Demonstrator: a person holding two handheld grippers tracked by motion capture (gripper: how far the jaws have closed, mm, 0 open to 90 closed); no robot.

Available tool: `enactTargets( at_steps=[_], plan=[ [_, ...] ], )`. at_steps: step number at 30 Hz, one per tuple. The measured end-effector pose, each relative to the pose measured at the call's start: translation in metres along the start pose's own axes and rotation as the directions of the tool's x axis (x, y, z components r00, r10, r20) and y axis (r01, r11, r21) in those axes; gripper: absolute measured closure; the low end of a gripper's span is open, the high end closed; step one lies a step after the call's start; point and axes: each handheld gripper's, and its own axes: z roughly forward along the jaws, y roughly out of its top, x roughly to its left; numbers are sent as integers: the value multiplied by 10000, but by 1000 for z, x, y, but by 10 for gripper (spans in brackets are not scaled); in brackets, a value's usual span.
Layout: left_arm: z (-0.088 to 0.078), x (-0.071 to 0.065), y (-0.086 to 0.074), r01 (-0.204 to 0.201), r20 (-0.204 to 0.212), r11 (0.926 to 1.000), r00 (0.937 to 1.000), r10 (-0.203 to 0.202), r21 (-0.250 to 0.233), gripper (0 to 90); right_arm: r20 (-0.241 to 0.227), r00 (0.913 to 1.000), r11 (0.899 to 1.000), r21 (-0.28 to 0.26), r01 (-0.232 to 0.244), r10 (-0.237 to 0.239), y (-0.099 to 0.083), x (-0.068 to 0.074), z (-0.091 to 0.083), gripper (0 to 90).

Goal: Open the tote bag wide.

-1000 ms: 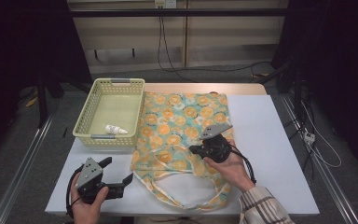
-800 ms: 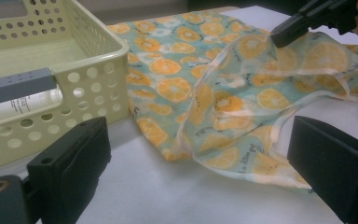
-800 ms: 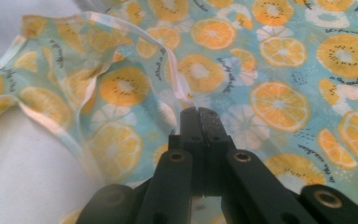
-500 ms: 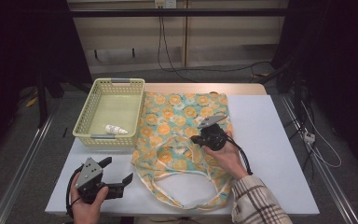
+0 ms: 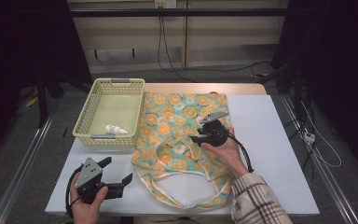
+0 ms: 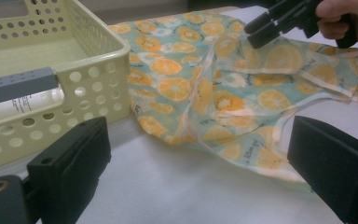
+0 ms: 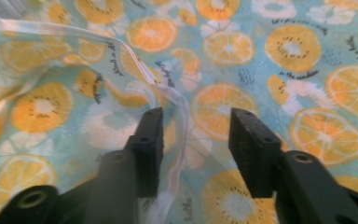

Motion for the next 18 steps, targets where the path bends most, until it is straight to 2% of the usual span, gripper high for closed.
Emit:
enactTargets(
  at_steps=[3,8,9,10,12,15,17,18],
  plan=[
    [0,0,0,-78,-16,10000,10000,78,18,56,-175,9997,9997,-132,-199,196,2,4,-11,370],
    [0,0,0,-35,-25,10000,10000,36,12,56,-735,9972,9990,-441,95,-128,3,21,-29,341],
    [0,0,0,-28,-18,10000,10000,28,-7,56,-884,9958,9989,-423,194,-230,1,30,-34,327],
    [0,0,0,-38,-22,10000,10000,38,11,56,-884,9958,9989,-423,194,-230,1,30,-34,327],
    [0,0,0,-54,-4,10000,10000,54,14,56,-1077,9926,9981,-340,520,-554,1,39,-37,341],
    [0,0,0,-47,-25,10000,10000,47,-1,56,-1552,9836,9958,-68,916,-916,-5,55,-36,405],
    [0,0,0,-44,-28,10000,10000,44,14,56,-1491,9808,9910,263,1313,-1260,-11,64,-33,414],
    [0,0,0,-91,-25,10000,10000,91,34,56,-1537,9800,9902,396,1342,-1266,-14,67,-31,422]
  ],
)
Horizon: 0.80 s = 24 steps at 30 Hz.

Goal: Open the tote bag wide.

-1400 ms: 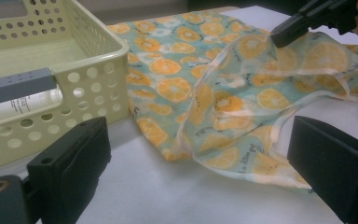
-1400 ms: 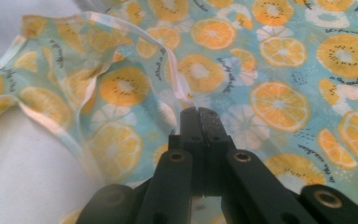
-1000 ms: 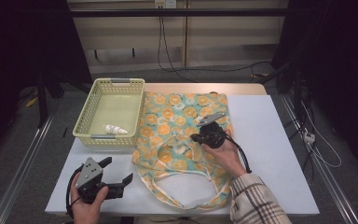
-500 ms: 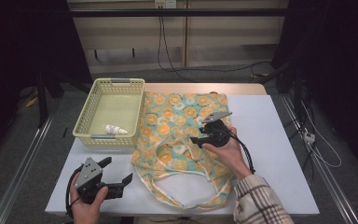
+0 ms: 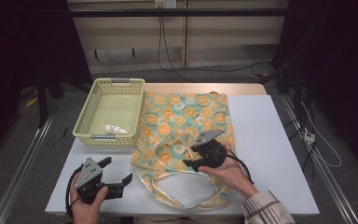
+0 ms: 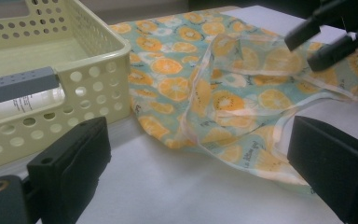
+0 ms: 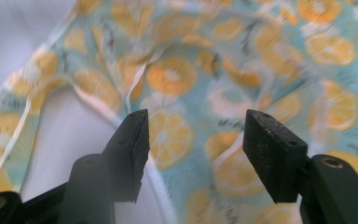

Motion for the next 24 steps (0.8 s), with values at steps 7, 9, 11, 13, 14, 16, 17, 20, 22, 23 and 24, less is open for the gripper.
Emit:
enactTargets(
  at_steps=[7,9,11,13,14,16,17,20,22,23,24],
  plan=[
    [0,-1,0,32,25,10000,10000,-32,-35,56,-370,9991,9972,721,211,-185,-14,2,18,508],
    [0,0,0,-29,49,10000,10000,29,-23,56,-505,9982,9952,904,382,-337,-15,3,22,508],
    [0,-1,0,-19,54,10000,10000,19,-20,56,-573,9975,9930,1084,467,-407,-15,5,25,508],
    [0,-1,0,-12,61,10000,10000,13,-28,56,-590,9969,9906,1239,581,-511,-16,6,29,511],
    [0,0,0,-27,50,10000,10000,27,-24,56,-603,9969,9890,1364,575,-496,-16,5,30,522],
    [-1,0,0,-45,5,10000,10000,45,-20,56,-617,9970,9872,1490,561,-474,-16,4,32,576],
    [-1,0,0,-35,19,10000,10000,35,-19,56,-617,9970,9872,1490,561,-474,-16,4,32,576],
    [0,-1,0,-39,25,10000,10000,39,-10,56,-703,9973,9885,1475,325,-223,-16,1,32,639],
    [0,-1,0,5,39,10000,10000,-5,-56,57,-791,9968,9889,1462,248,-133,-16,-1,31,676],
    [0,-1,0,-1,38,10000,10000,1,-25,57,-830,9965,9898,1414,191,-74,-16,-2,31,683],
    [0,-1,0,5,29,10000,10000,-5,-26,57,-904,9959,9903,1381,159,-33,-16,-2,30,691]
  ],
)
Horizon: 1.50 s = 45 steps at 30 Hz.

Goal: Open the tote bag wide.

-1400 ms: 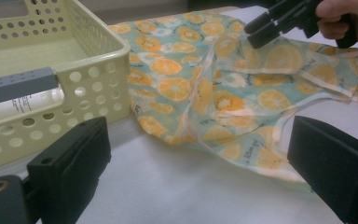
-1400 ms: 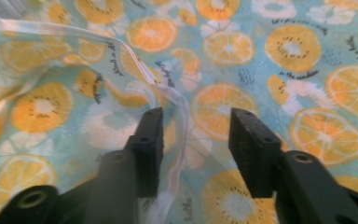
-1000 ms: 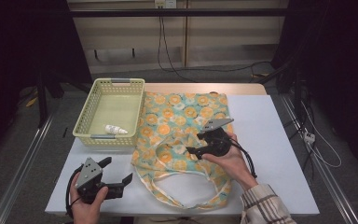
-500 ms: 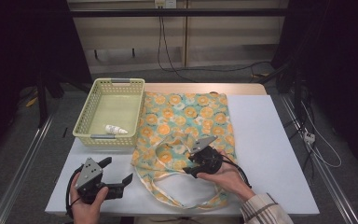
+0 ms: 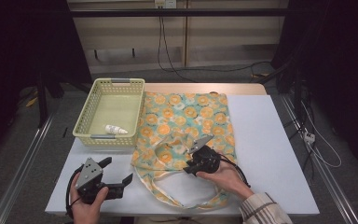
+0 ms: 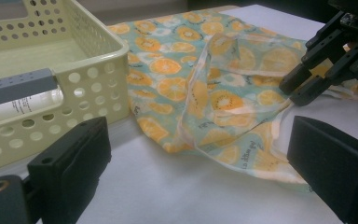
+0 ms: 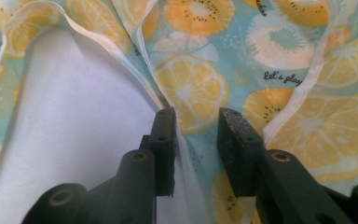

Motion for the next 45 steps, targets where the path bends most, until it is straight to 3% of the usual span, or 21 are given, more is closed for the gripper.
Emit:
enactTargets(
  at_steps=[11,17,22,29,36,42,44,45],
  plan=[
    [0,0,0,-37,21,10000,10000,37,2,57,-48,9997,9994,-245,-245,244,1,0,-6,719],
    [0,0,0,-36,25,10000,10000,36,15,58,119,9999,9994,-334,-55,59,3,1,-7,725],
    [0,0,0,-6,32,10000,10000,6,-23,57,574,9977,9993,-55,357,-353,2,4,-1,739],
    [0,0,0,-52,20,10000,10000,52,25,57,689,9960,9984,53,562,-565,2,6,5,752],
    [0,0,0,-78,-7,10000,10000,78,60,57,595,9957,9974,-32,716,-713,2,3,6,857],
    [1,0,0,-41,-17,9999,10000,41,113,57,438,9977,9987,21,518,-519,4,1,7,870],
    [1,0,0,-43,-7,9999,10000,43,120,58,373,9960,9967,-15,811,-809,3,0,7,900],
    [1,0,0,-48,-12,9999,10000,48,112,57,294,9975,9979,-47,641,-639,3,0,7,900]
  ],
)
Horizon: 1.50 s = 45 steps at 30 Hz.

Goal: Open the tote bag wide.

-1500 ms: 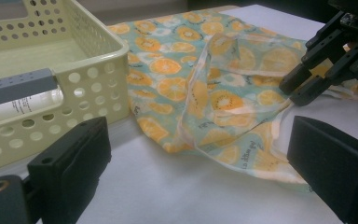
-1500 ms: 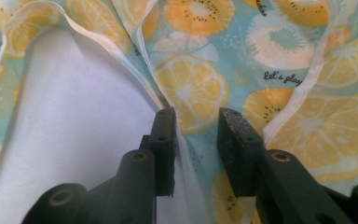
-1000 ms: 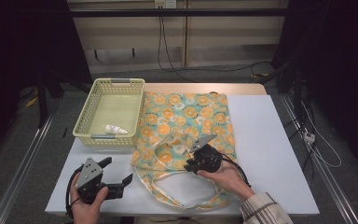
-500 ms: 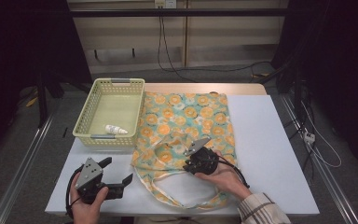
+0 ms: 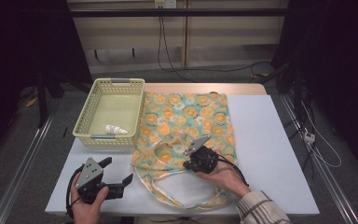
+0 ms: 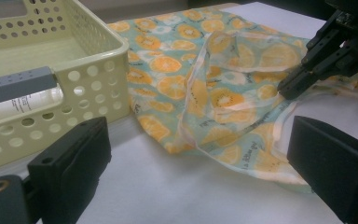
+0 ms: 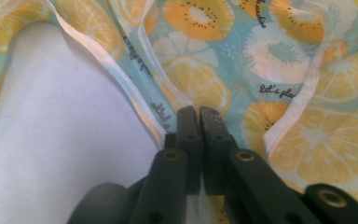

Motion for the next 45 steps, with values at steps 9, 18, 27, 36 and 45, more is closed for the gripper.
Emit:
enactTargets(
  at_steps=[9,18,27,36,45],
  plan=[
    [0,2,0,-31,-33,10000,10000,31,3,58,244,9983,9957,-776,-512,533,1,-3,-7,900],
    [4,3,0,36,-32,9999,10000,-35,100,57,99,9951,9826,-1594,-957,985,2,-9,-23,900],
    [6,3,1,40,-101,9999,9999,-39,111,57,115,9953,9715,-2185,-915,963,6,-13,-34,900],
    [5,5,0,107,-42,9999,9999,-107,77,57,354,9942,9596,-2673,-883,1014,17,-17,-47,900],
    [6,5,0,108,14,9998,9999,-109,153,57,701,9924,9437,-3226,-735,1012,30,-23,-60,900]
  ],
)
